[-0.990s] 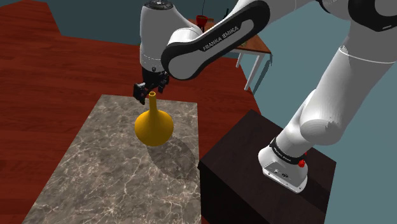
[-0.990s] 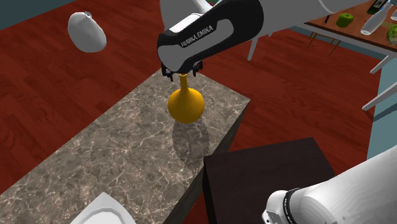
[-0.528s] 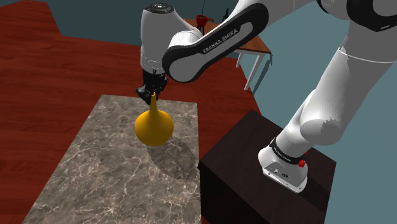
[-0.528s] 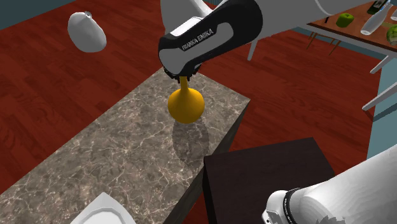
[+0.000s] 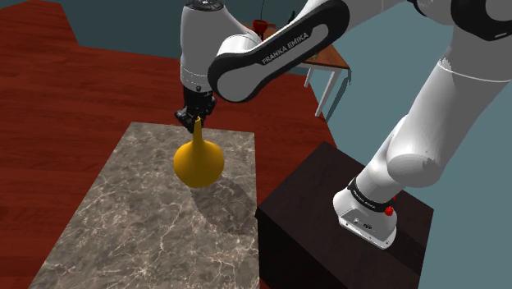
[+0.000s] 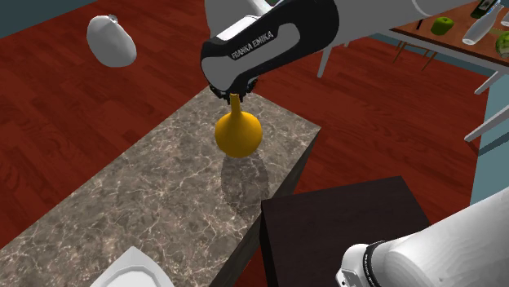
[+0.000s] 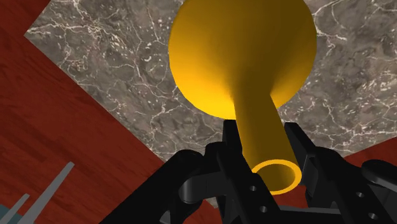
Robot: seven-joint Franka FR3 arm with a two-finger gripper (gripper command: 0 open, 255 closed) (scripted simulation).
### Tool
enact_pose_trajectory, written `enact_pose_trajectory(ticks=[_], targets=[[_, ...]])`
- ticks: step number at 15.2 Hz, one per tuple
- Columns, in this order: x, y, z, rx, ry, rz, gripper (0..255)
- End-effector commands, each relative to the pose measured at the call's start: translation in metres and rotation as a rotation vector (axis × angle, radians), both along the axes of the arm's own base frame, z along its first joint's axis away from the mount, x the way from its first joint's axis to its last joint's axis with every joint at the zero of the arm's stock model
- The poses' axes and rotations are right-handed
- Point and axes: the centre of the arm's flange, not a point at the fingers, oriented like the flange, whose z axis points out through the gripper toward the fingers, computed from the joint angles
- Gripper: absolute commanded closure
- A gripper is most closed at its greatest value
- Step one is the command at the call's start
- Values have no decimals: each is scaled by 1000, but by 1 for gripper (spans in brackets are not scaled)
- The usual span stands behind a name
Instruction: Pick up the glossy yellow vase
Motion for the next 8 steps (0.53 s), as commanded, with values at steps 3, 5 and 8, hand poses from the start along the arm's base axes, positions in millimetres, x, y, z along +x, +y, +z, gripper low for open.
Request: enact_pose_trajectory(ticks=[3,5,8], targets=[[-1,-1,21,1,-1,0,255],[-1,-1,32,1,-1,0,255],[-1,-1,47,1,-1,0,255]])
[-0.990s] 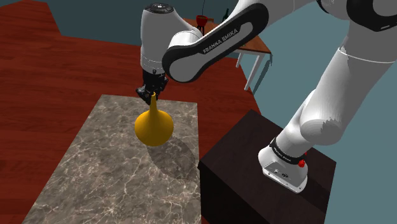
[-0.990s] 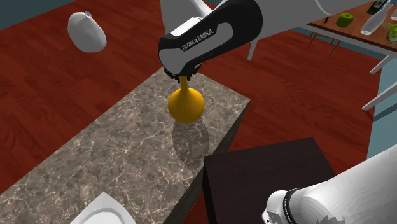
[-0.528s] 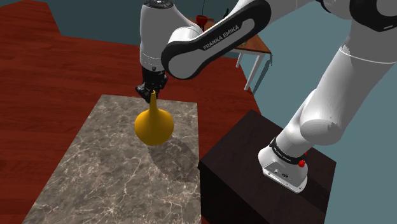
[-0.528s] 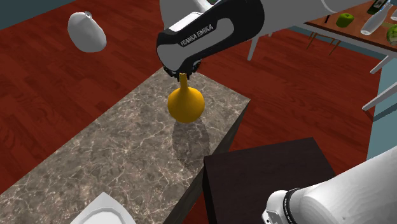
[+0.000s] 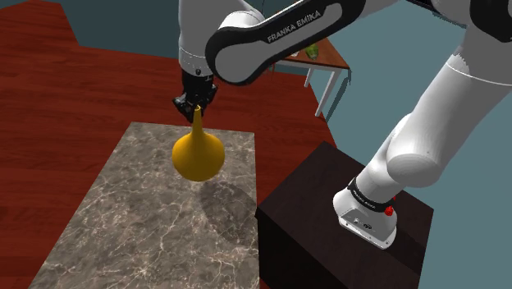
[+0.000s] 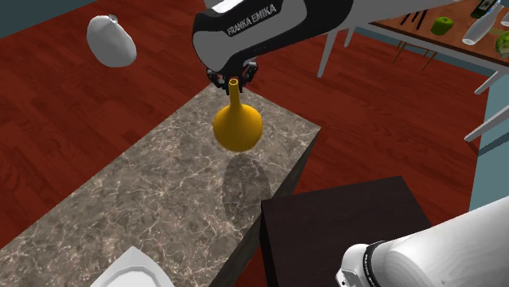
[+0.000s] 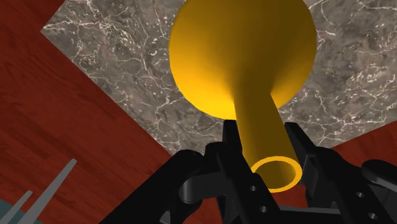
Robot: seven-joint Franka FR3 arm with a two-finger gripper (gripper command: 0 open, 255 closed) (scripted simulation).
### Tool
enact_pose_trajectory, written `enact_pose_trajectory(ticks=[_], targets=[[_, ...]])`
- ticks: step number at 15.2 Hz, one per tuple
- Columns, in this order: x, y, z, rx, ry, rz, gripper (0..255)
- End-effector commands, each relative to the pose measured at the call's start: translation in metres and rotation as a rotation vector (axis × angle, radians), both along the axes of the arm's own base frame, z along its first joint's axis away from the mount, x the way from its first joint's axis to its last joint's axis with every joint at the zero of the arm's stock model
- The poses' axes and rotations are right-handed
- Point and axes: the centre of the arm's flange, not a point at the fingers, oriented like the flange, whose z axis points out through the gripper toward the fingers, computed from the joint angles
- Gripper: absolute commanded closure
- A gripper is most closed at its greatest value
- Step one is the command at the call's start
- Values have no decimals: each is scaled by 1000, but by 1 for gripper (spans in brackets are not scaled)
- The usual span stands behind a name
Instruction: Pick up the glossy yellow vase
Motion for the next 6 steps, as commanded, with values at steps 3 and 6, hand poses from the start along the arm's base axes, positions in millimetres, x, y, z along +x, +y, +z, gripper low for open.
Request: enact_pose_trajectory(ticks=[3,6], targets=[[1,0,22,1,-1,0,255],[1,0,28,1,-1,0,255]])
